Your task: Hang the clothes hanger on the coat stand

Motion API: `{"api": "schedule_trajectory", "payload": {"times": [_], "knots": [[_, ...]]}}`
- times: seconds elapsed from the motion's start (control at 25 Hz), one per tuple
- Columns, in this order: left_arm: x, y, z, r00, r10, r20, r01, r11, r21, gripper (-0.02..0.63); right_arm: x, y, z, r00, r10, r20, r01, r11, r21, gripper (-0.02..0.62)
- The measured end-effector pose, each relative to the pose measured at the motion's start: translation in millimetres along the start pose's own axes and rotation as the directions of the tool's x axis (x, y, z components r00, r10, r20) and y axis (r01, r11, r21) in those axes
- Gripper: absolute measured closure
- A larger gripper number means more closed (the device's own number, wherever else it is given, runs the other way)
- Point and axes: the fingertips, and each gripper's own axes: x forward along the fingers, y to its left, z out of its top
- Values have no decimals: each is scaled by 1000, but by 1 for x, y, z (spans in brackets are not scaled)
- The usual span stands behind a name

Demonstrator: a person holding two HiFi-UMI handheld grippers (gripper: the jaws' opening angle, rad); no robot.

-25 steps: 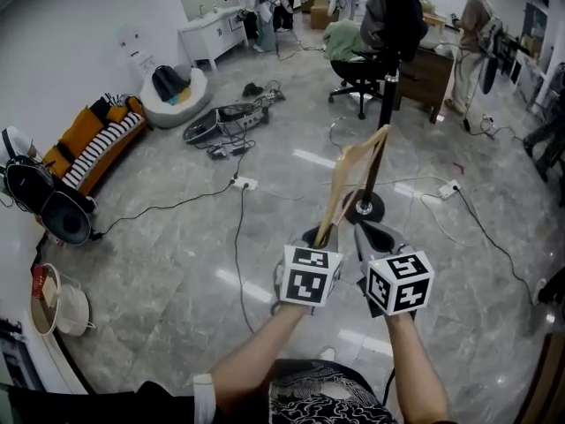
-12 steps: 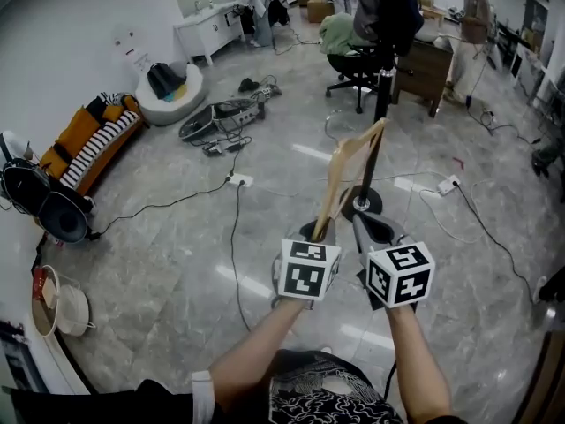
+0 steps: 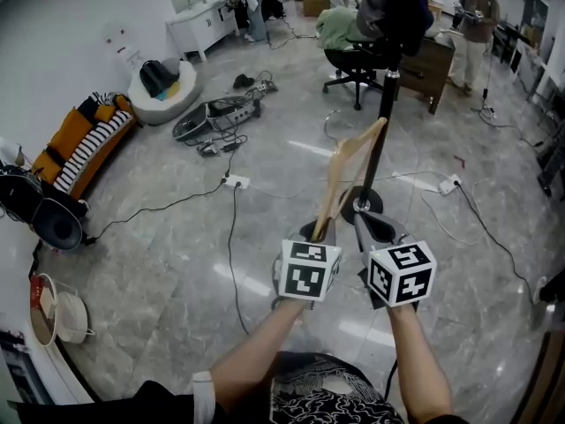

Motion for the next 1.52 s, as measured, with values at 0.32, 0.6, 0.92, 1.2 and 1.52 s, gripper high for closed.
{"api": "schedule_trajectory", "payload": {"times": [0.32, 0.6, 0.92, 1.2, 1.52], "knots": [[39, 54, 24, 1000, -17, -9, 17, 1000, -1, 586, 62, -9, 24, 1000, -21, -9, 22, 1000, 15, 595], [67, 88, 40, 999, -49, -11, 49, 999, 9, 588, 105, -16, 42, 998, -56, -13, 57, 998, 20, 595], [86, 131, 58, 997, -80, -4, 81, 997, 15, 586, 147, -11, 65, 996, -94, -11, 94, 995, 17, 595], [102, 155, 62, 994, -112, -4, 113, 994, 15, 586, 176, -11, 75, 992, -125, -15, 125, 992, 11, 595], [120, 172, 69, 991, -130, 2, 130, 991, 20, 586, 194, -14, 81, 988, -152, -13, 152, 988, 3, 595]]}}
